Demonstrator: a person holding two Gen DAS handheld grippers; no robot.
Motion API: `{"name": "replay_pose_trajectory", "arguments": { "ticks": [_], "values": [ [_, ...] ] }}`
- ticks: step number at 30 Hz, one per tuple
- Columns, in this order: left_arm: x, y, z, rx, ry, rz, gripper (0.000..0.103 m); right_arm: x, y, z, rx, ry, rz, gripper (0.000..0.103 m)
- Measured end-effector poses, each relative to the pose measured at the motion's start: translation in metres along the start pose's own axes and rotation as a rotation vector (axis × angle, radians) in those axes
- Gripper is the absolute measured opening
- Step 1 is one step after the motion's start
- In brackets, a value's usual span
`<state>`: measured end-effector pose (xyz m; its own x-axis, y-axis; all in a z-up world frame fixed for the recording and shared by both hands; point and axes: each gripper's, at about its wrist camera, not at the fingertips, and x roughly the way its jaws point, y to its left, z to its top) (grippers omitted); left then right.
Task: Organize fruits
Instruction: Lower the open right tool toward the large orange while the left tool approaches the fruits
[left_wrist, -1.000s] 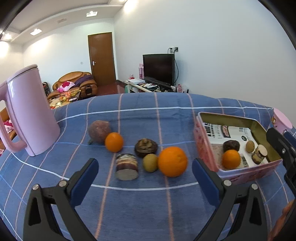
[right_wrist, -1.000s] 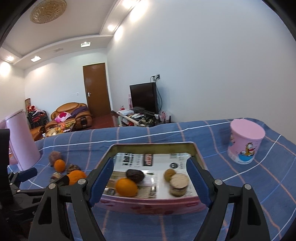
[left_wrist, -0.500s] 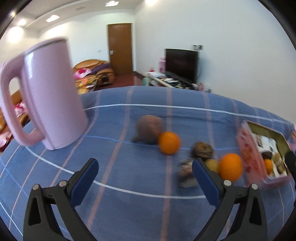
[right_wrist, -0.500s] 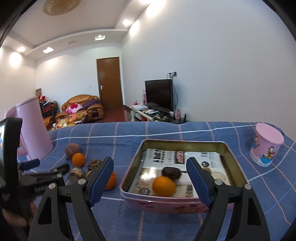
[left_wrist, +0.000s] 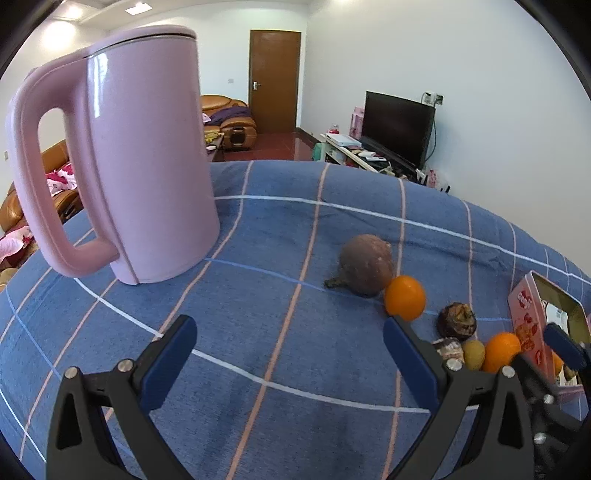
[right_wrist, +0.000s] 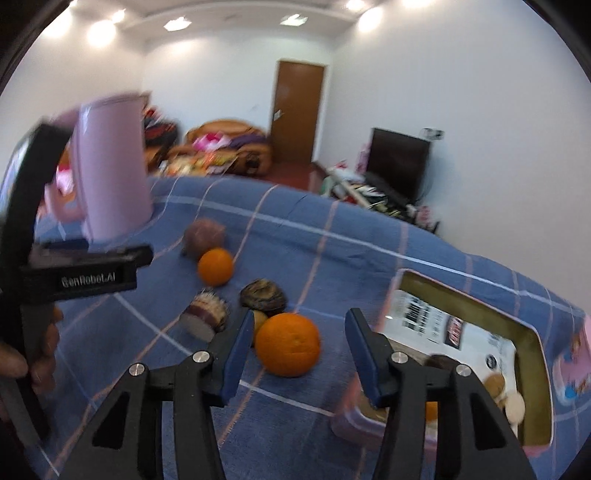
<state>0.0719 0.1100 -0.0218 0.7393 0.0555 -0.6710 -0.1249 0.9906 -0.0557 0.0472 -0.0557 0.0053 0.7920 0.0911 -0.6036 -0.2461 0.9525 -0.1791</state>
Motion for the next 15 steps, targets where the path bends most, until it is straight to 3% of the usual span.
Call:
{"name": "replay_pose_trajectory", "arguments": {
  "ticks": [6,11,15],
  "values": [
    [0.003,0.003,0.001,-0.003,0.013,0.012,0.103,0.031,0.008,-0.001,-0.118,0.143,0.015,0.054],
    [0.003,0.005,0.002,-0.016,0.024,-0.007,0.103,0.047,0.019,-0.002,-0.244,0.196,-0.006,0.053],
    [0.003,0.003,0.001,-0.006,0.027,-0.007,0.103,0.053,0.012,0.007,-0.226,0.243,0.042,0.052]
  ]
}}
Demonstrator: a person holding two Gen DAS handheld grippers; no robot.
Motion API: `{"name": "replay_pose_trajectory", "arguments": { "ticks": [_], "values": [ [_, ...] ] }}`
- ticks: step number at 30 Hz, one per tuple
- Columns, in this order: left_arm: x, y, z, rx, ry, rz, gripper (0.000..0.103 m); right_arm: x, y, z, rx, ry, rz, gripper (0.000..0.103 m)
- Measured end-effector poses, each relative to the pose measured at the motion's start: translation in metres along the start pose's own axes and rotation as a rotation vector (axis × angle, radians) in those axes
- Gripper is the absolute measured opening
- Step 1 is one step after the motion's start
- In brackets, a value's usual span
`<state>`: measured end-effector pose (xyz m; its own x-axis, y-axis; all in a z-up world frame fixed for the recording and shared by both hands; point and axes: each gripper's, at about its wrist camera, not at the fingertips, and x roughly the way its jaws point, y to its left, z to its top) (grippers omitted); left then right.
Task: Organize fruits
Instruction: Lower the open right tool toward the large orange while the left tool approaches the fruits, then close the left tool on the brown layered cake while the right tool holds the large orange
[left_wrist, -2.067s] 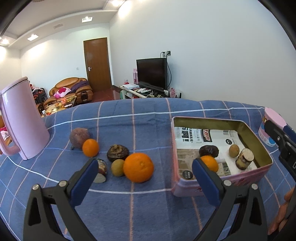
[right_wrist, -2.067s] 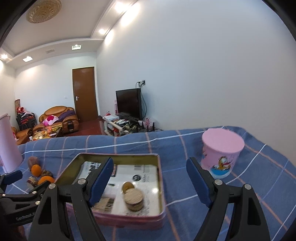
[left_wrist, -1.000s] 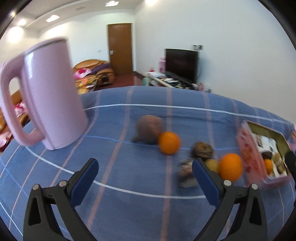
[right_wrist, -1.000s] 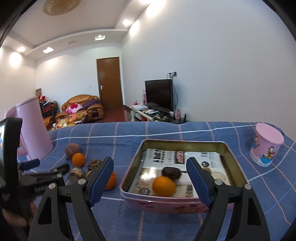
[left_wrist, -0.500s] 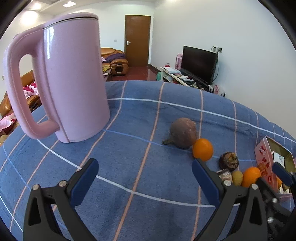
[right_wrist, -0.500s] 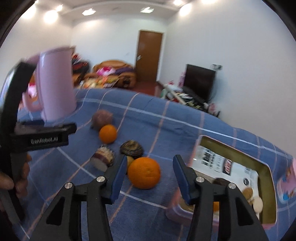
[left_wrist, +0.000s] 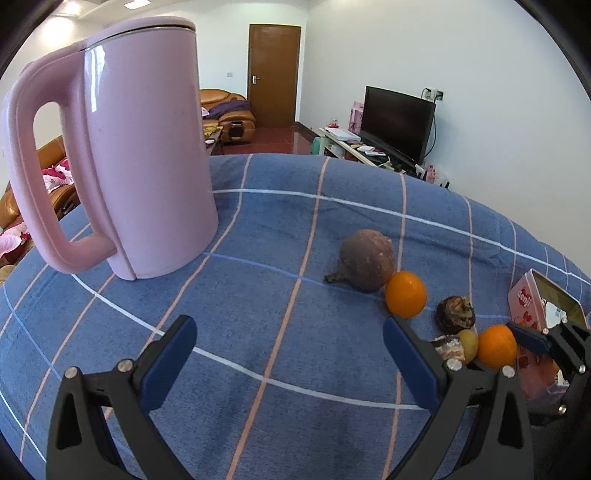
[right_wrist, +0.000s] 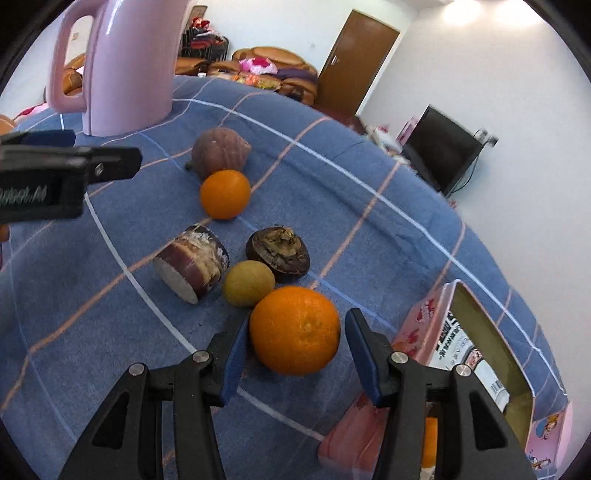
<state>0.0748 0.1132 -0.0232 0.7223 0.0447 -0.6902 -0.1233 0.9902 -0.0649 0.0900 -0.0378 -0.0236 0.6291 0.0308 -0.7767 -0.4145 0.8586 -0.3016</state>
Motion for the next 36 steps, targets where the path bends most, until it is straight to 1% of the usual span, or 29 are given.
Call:
{"name": "replay_pose_trajectory", "arguments": {
  "ticks": [1,3,5,7,9,12,14,15,17,20,23,25,26,28,30,32,36],
  "values": [
    [0.0,0.0,0.0,0.001,0.0,0.0,0.103,0.001,-0.002,0.002,0.012,0.011,0.022,0.048],
    [0.0,0.0,0.0,0.001,-0.001,-0.002,0.103,0.0,-0.002,0.002,0.013,0.019,0.009,0.048],
    [-0.001,0.001,0.001,0.003,-0.003,-0.013,0.103,-0.005,-0.001,0.0,0.033,0.007,-0.004,0.047],
    [-0.002,0.0,0.001,0.005,-0.006,-0.025,0.103,-0.023,-0.009,-0.003,0.143,-0.068,0.032,0.047],
    [-0.003,-0.002,0.0,0.012,-0.011,-0.057,0.103,-0.045,-0.021,-0.012,0.283,-0.163,0.06,0.047],
    [-0.007,-0.011,-0.001,0.047,-0.03,-0.12,0.103,-0.074,-0.028,-0.03,0.429,-0.277,0.047,0.047],
    [-0.008,-0.019,-0.003,0.079,-0.028,-0.164,0.101,-0.085,-0.026,-0.042,0.461,-0.329,0.021,0.047],
    [-0.01,-0.023,-0.004,0.091,-0.027,-0.194,0.1,-0.089,-0.023,-0.047,0.466,-0.353,-0.007,0.047],
    [-0.013,-0.03,-0.006,0.117,-0.029,-0.249,0.099,-0.093,-0.02,-0.055,0.467,-0.369,-0.038,0.047],
    [-0.015,-0.044,-0.01,0.168,-0.029,-0.294,0.098,-0.096,-0.024,-0.055,0.48,-0.392,-0.048,0.047],
    [-0.011,-0.057,-0.012,0.184,-0.002,-0.321,0.091,-0.097,-0.029,-0.054,0.493,-0.401,-0.046,0.047],
    [-0.004,-0.064,-0.013,0.184,0.034,-0.321,0.084,-0.096,-0.031,-0.055,0.502,-0.404,-0.038,0.047],
    [0.0,-0.068,-0.014,0.19,0.05,-0.311,0.081,-0.095,-0.031,-0.054,0.504,-0.405,-0.034,0.047],
    [0.008,-0.076,-0.015,0.203,0.088,-0.283,0.072,-0.095,-0.033,-0.056,0.512,-0.407,-0.025,0.047],
    [0.017,-0.078,-0.015,0.179,0.126,-0.277,0.071,-0.095,-0.034,-0.056,0.518,-0.405,-0.017,0.047],
    [0.022,-0.076,-0.012,0.143,0.143,-0.285,0.071,-0.094,-0.037,-0.057,0.529,-0.403,-0.01,0.047],
    [0.022,-0.077,-0.01,0.143,0.127,-0.246,0.071,-0.092,-0.038,-0.057,0.537,-0.398,-0.003,0.047]
  ]
}}
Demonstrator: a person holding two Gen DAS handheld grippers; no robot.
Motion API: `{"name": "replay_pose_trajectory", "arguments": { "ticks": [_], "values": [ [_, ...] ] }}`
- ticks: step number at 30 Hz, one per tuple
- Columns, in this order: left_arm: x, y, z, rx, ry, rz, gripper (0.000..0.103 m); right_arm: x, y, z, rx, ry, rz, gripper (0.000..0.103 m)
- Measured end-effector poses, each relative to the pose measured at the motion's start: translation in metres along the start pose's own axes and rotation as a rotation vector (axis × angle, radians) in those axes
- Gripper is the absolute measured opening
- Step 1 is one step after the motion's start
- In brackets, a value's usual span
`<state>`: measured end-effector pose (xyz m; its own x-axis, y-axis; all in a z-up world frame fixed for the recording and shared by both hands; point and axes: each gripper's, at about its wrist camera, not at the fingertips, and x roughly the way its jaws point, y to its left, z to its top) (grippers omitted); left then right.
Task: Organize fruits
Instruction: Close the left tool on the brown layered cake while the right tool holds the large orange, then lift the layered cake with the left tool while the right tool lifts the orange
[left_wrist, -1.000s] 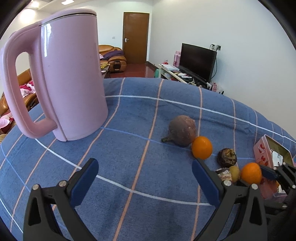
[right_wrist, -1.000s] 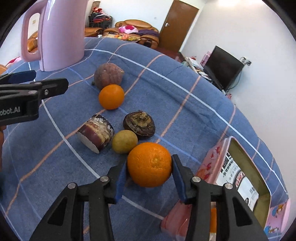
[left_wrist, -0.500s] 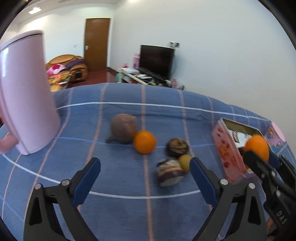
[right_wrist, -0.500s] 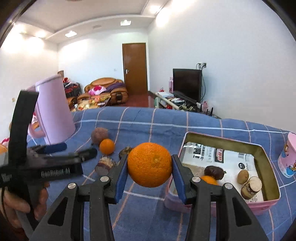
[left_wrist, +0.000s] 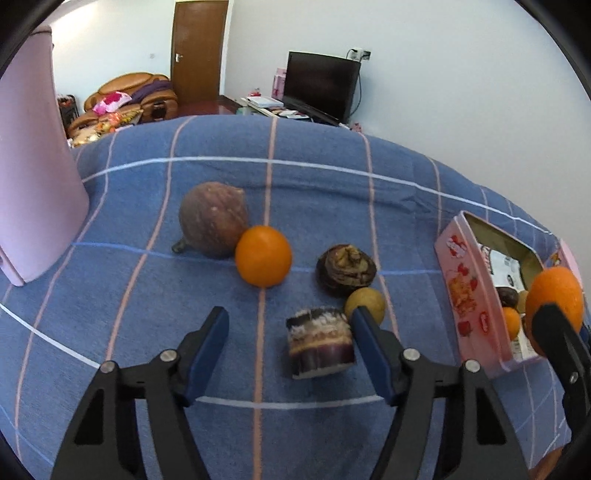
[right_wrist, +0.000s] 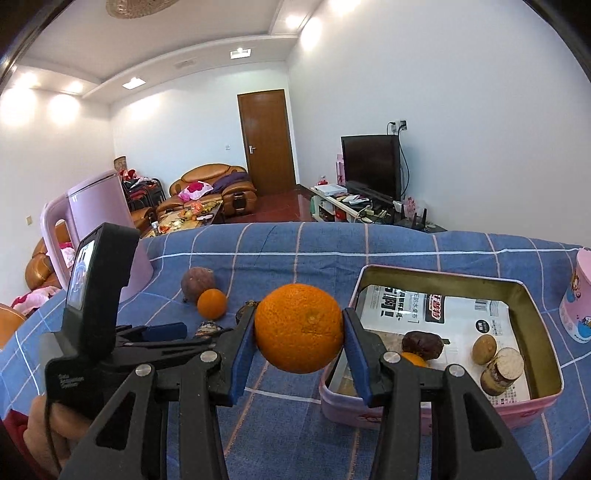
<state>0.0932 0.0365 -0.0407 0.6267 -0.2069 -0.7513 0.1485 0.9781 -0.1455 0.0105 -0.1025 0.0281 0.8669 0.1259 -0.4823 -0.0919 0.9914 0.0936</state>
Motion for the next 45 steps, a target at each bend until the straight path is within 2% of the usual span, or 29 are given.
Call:
{"name": "replay_pose_trajectory", "arguments": {
  "ticks": [2,4,6,11,13,18,23,26,30,45],
  "values": [
    [0.001,0.002,-0.001,-0.003,0.021,0.008,0.062,0.001,0.0,-0.001,0.0,0.009,0.001,0.047],
    [0.0,-0.001,-0.005,0.038,0.033,0.041,0.05,0.002,-0.001,-0.001,0.008,0.016,0.008,0.047],
    [-0.002,-0.006,-0.01,0.091,0.042,0.073,0.049,0.002,-0.002,-0.001,0.011,0.014,0.007,0.047],
    [-0.001,-0.004,-0.006,0.066,0.036,0.067,0.049,0.003,-0.001,-0.002,0.012,0.023,0.005,0.047],
    [-0.001,-0.001,-0.006,0.047,0.029,0.068,0.036,0.003,-0.002,-0.002,0.018,0.024,0.01,0.047],
    [-0.013,0.016,-0.008,-0.034,-0.023,0.046,0.036,0.001,0.0,-0.003,0.017,0.016,0.016,0.047],
    [-0.043,0.011,-0.013,-0.043,-0.185,0.137,0.036,-0.001,0.004,-0.004,-0.006,0.002,0.02,0.047],
    [-0.053,0.005,-0.016,-0.024,-0.238,0.18,0.036,-0.003,0.008,-0.005,-0.029,-0.016,0.004,0.047],
    [-0.061,0.008,-0.019,-0.007,-0.268,0.191,0.036,-0.003,0.009,-0.006,-0.047,-0.029,-0.013,0.048],
    [-0.07,-0.006,-0.031,0.0,-0.29,0.215,0.036,-0.005,0.012,-0.007,-0.059,-0.048,-0.04,0.048]
  ]
}}
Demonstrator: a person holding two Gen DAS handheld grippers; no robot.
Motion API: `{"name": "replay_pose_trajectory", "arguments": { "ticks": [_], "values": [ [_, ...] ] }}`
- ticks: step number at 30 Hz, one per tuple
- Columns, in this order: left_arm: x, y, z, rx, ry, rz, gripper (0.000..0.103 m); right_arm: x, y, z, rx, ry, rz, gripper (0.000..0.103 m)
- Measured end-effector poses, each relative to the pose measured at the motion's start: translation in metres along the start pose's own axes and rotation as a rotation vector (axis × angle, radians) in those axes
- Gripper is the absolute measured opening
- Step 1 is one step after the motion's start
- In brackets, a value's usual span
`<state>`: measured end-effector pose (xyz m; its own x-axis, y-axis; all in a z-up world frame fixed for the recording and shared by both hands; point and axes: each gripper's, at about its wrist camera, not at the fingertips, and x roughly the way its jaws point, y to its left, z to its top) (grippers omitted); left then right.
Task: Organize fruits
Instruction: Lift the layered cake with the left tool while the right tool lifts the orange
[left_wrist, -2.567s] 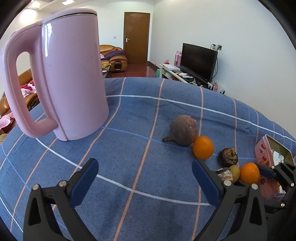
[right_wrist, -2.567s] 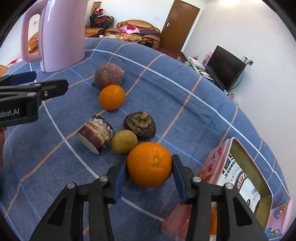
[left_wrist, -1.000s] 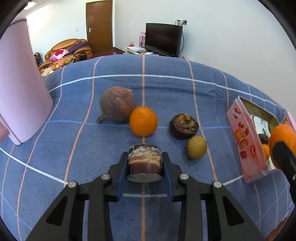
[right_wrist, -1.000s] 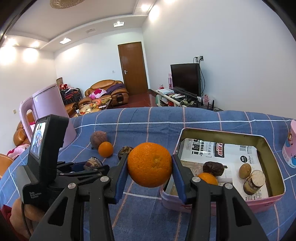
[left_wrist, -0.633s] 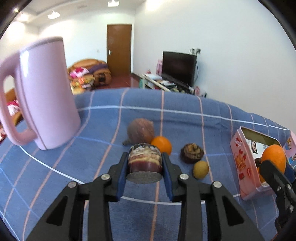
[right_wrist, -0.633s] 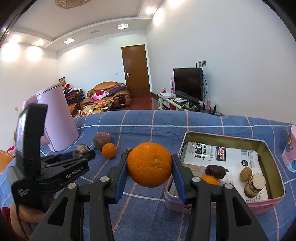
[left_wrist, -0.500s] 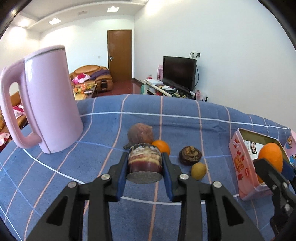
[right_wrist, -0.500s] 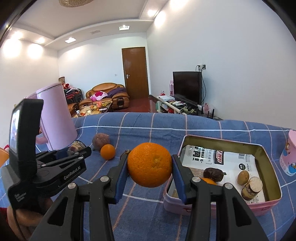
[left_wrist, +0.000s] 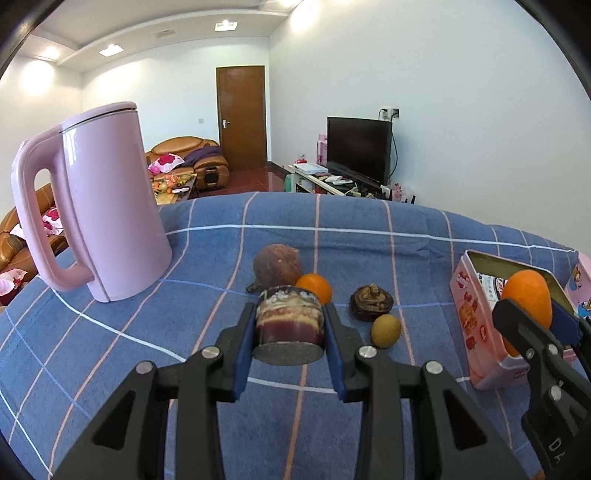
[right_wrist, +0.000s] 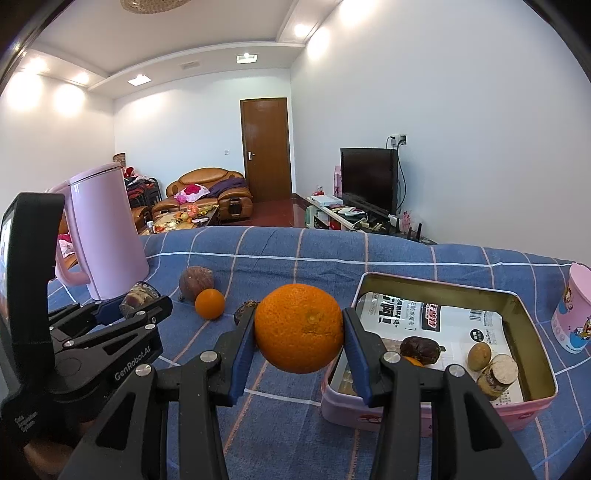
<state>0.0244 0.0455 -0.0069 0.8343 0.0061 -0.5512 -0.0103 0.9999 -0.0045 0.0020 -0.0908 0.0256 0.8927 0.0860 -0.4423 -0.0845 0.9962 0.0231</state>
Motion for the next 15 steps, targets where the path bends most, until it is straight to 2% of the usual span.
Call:
{"name": "replay_pose_trajectory", "arguments": {
  "ticks": [15],
  "values": [
    [-0.015,-0.008,-0.008,0.002,-0.026,0.013,0.036,-0.008,0.006,-0.003,-0.024,-0.013,-0.018,0.048]
  ]
}}
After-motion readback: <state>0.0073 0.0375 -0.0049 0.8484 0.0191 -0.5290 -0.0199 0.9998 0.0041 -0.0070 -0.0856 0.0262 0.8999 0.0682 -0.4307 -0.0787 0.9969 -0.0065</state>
